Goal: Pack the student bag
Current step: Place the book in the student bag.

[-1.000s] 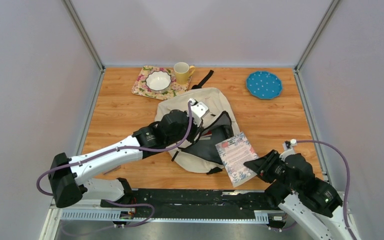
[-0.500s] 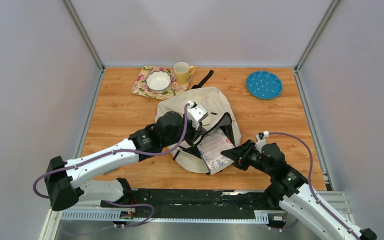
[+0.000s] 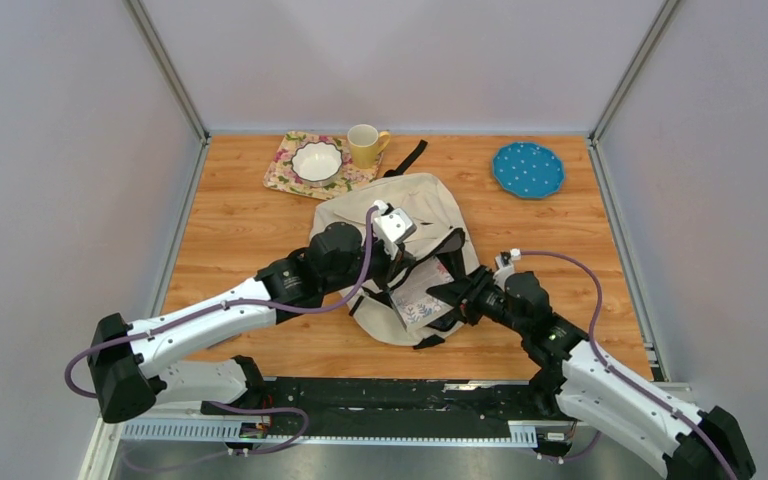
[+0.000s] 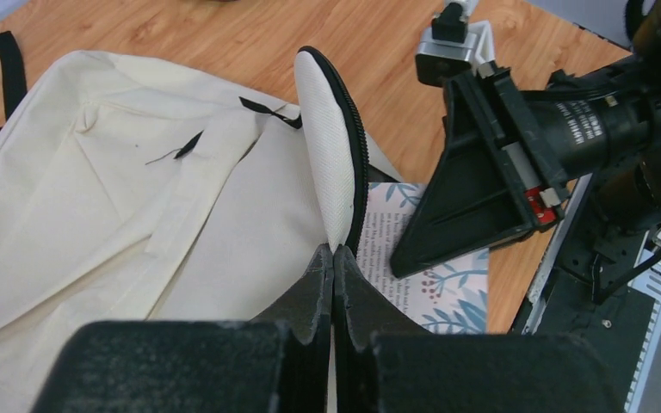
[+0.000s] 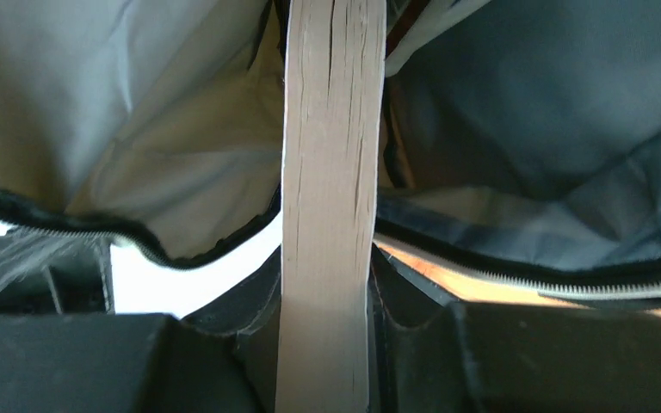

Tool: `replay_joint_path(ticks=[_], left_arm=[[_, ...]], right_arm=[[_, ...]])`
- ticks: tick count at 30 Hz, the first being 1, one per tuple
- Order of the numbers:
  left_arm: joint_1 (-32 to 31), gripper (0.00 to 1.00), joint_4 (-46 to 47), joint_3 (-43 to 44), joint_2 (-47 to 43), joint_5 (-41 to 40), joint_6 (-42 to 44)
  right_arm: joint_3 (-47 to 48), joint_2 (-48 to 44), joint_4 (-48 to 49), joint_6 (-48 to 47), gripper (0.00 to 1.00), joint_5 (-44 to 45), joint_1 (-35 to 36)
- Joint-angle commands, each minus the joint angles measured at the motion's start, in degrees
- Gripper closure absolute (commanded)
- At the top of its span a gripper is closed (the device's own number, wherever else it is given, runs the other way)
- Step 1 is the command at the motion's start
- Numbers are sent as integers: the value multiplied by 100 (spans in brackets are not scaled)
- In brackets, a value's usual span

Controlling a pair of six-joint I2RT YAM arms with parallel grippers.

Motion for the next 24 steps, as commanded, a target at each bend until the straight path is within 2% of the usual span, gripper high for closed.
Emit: replay_joint_path(ticks=[1, 2, 6, 9, 11, 14, 15, 17, 18, 21, 24], left_arm=[[-36, 100, 735, 93, -381, 259, 73], [-36, 100, 743, 67, -407, 259, 73], [-36, 100, 778, 6, -513, 329, 20], [-36, 100, 866, -100, -539, 338, -50], [-36, 100, 910, -170, -557, 268, -94], [-36, 100, 858, -205, -548, 171, -94], [-36, 100, 832, -205, -557, 127, -103], [-36, 100, 639, -205, -592, 48, -95], [-36, 100, 612, -240, -609, 4, -103], [-28, 100, 743, -504, -750, -93, -164], [-28, 100, 840, -592, -768, -93, -200]], right_arm=[[291, 639, 1892, -213, 100, 302, -167], [597, 825, 1760, -318, 100, 363, -176], [899, 1862, 2547, -232, 100, 644, -229], [1371, 3107, 3092, -240, 100, 672, -220], [1619, 3593, 3139, -275, 99, 627, -203], [1849, 4403, 3121, -258, 86, 444, -203], [1735, 4517, 3069, -388, 69, 443, -203], [1516, 4449, 2702, -722, 54, 574, -211], [1401, 4335, 2464, -828, 39, 566, -220], [900, 4010, 2270, -1022, 26, 557, -238], [636, 3747, 2173, -1023, 22, 478, -255]])
